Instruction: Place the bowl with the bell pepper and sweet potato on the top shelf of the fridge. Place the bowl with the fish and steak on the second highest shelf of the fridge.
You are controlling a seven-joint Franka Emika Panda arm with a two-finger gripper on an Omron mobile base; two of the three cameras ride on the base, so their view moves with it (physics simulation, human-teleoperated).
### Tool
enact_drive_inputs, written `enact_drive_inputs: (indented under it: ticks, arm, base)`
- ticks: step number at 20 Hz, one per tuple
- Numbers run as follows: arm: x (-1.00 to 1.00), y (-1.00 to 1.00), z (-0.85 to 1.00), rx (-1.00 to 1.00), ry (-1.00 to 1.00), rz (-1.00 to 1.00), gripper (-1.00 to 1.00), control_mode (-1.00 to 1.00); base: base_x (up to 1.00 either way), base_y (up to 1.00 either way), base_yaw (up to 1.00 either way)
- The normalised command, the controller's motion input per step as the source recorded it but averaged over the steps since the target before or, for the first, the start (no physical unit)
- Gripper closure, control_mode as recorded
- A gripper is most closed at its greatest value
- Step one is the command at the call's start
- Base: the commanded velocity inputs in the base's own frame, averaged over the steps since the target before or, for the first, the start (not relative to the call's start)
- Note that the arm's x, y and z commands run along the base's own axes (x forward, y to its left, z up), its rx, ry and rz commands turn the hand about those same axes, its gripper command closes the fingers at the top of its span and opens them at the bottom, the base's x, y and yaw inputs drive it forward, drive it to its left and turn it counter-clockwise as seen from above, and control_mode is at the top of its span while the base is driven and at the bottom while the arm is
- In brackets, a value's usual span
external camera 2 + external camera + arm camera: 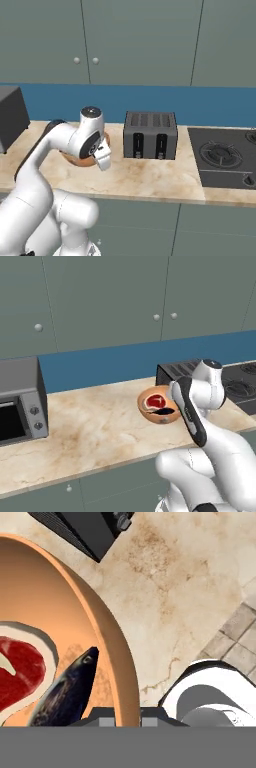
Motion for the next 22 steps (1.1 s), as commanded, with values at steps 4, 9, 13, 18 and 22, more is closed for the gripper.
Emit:
enact_drive_inputs:
  ticks: [4, 9, 13, 18, 22]
  arm:
    - [-0.64, 0.32, 1.0, 0.06, 0.0, -0.07, 1.0, -1.0]
    - [-0.52, 0.15, 1.0, 0.16, 0.0, -0.07, 1.0, -1.0]
    - [-0.23, -0.02, 0.67, 0.24, 0.0, -0.08, 1.0, -1.0]
    - [-0.02, -0.05, 0.02, 0.02, 0.0, -0.02, 1.0, -1.0]
    - [-0.02, 0.0, 0.0, 0.0, 0.0, 0.0, 1.0, -1.0]
  base:
    - [0.0, 0.0, 0.0]
    - [0.0, 0.0, 0.0]
    - [0.0, 0.0, 0.0]
    - [0.0, 0.0, 0.0]
    - [0.0, 0.0, 0.0]
